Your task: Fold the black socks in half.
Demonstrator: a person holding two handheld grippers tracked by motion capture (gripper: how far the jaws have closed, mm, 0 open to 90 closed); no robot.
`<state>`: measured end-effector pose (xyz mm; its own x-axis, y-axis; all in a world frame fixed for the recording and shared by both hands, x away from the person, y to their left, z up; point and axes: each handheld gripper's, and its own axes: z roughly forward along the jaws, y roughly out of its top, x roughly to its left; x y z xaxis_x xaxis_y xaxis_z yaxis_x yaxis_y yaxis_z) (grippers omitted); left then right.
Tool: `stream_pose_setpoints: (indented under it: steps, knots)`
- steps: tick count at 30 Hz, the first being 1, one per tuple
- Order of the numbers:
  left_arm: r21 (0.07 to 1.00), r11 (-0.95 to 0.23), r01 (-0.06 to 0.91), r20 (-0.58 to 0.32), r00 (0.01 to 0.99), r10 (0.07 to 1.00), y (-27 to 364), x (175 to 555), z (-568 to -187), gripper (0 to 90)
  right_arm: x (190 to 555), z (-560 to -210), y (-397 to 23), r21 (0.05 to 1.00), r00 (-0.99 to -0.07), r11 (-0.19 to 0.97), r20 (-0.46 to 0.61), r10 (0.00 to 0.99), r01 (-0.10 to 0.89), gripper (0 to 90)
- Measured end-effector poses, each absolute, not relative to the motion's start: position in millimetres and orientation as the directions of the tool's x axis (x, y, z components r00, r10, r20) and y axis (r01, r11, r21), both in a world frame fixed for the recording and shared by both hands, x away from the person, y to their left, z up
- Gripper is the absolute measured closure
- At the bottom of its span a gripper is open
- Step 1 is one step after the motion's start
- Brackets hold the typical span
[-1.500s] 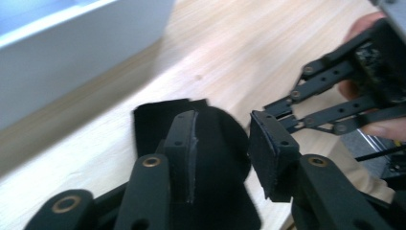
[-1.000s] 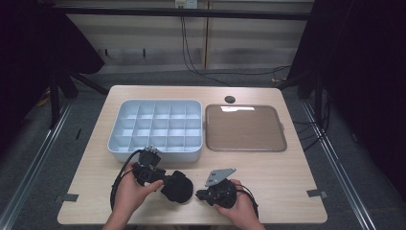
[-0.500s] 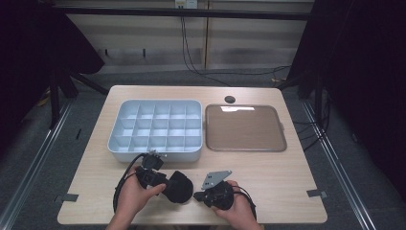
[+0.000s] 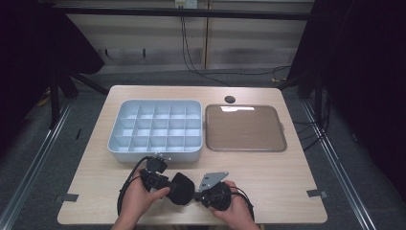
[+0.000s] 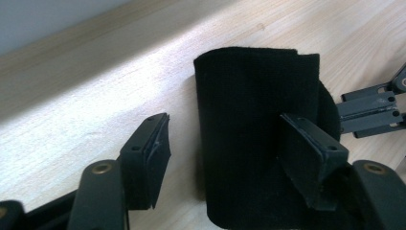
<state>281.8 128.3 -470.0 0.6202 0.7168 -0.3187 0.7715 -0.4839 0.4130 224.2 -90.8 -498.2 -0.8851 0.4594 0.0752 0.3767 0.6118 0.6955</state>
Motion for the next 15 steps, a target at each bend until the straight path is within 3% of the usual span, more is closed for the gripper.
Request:
stream_pose_setpoints:
  steps: [7,12,15]
  knots:
    - [0.427,-0.507,0.749,-0.28,0.642,0.714,121.2,278.0,-471.8,34.4,224.2,-498.4,-90.4,0.697,-0.885,0.611,0.072,0.46,0.375,89.4]
    - [0.427,-0.489,0.76,-0.315,0.632,0.708,121.6,278.7,-475.3,35.6,224.4,-498.5,-90.5,0.698,-0.886,0.613,0.068,0.459,0.371,89.4]
    - [0.424,-0.495,0.758,-0.34,0.64,0.689,123.0,278.8,-475.8,41.4,224.2,-498.6,-90.2,0.699,-0.884,0.61,0.07,0.462,0.374,89.5]
